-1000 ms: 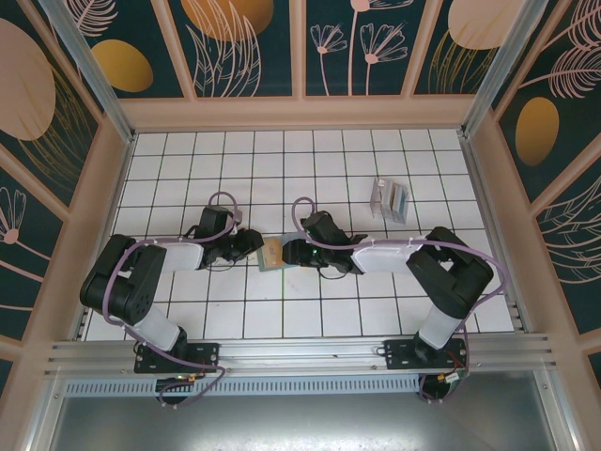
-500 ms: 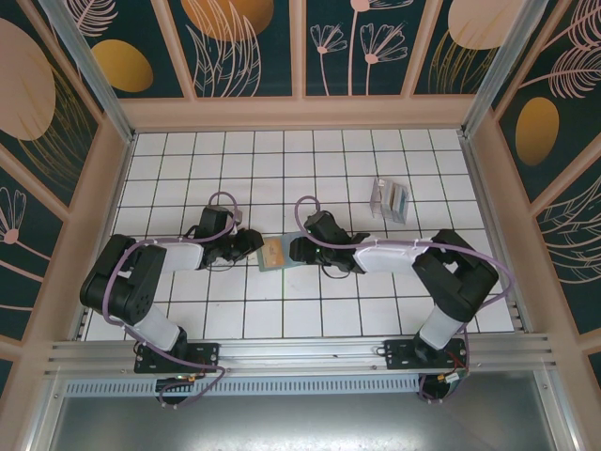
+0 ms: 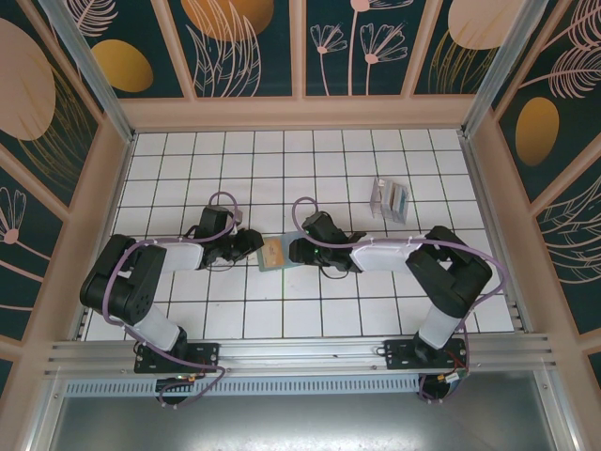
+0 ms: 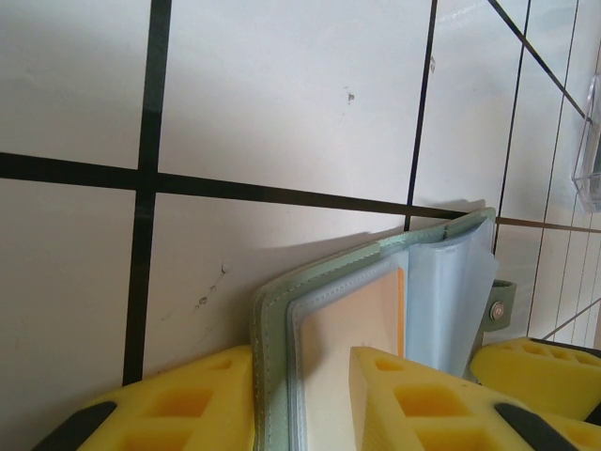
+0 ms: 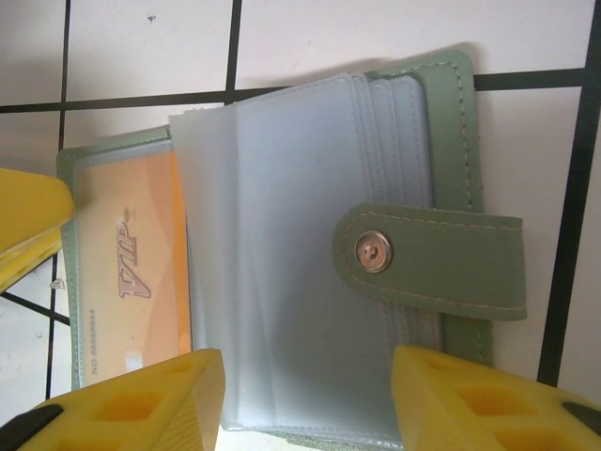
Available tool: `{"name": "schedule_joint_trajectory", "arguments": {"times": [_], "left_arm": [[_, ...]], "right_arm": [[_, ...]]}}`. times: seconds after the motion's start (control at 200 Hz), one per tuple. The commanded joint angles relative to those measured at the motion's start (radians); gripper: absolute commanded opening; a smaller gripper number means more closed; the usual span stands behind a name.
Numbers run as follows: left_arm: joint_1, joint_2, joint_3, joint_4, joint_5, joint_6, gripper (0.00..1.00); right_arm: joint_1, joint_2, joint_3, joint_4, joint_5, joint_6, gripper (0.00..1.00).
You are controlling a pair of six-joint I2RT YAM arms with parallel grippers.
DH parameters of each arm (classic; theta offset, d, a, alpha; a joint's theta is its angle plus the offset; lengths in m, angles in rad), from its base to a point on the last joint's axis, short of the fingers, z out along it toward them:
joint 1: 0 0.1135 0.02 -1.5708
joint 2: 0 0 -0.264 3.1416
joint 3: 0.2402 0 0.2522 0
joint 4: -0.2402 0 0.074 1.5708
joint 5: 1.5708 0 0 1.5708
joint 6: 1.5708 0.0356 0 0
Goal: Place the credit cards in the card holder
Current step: Insert the credit card into the card slot, then flip over the card slot in the card holder.
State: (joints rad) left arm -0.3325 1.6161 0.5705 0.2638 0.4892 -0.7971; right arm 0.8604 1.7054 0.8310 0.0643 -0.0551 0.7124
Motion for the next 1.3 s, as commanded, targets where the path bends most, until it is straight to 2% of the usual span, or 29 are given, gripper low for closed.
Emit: {"name": "schedule_joint_trajectory", "arguments": {"times": [0.0, 0.37, 0.646, 0.781, 0.846, 1.111, 1.296], "left_arm": [[0.008, -0.007, -0.004, -0.053, -0.028, 0.019, 0.32], [0.009, -0.017, -0.009, -0.05, -0.027, 0.015, 0.32], [0.008, -0.019, -0.003, -0.06, -0.033, 0.021, 0.33], [0.008, -0.016, 0.0, -0.058, -0.033, 0.024, 0.33], [0.009, -0.017, 0.002, -0.057, -0.031, 0.024, 0.33], [0.009, -0.016, 0.014, -0.08, -0.034, 0.047, 0.33], [0.007, -0.016, 0.009, -0.066, -0.03, 0.044, 0.33]], "right_arm": [[0.012, 0.034, 0.024, 0.01, -0.036, -0.012, 0.5], [0.003, 0.085, 0.044, 0.162, -0.198, -0.002, 0.47], [-0.033, 0.036, -0.026, 0.374, -0.359, 0.046, 0.48], [-0.075, 0.054, -0.069, 0.521, -0.511, 0.109, 0.48], [-0.093, 0.041, -0.097, 0.572, -0.541, 0.132, 0.48], [-0.11, -0.073, -0.053, 0.304, -0.425, -0.034, 0.5], [-0.138, -0.071, -0.037, 0.21, -0.359, -0.085, 0.55]]}}
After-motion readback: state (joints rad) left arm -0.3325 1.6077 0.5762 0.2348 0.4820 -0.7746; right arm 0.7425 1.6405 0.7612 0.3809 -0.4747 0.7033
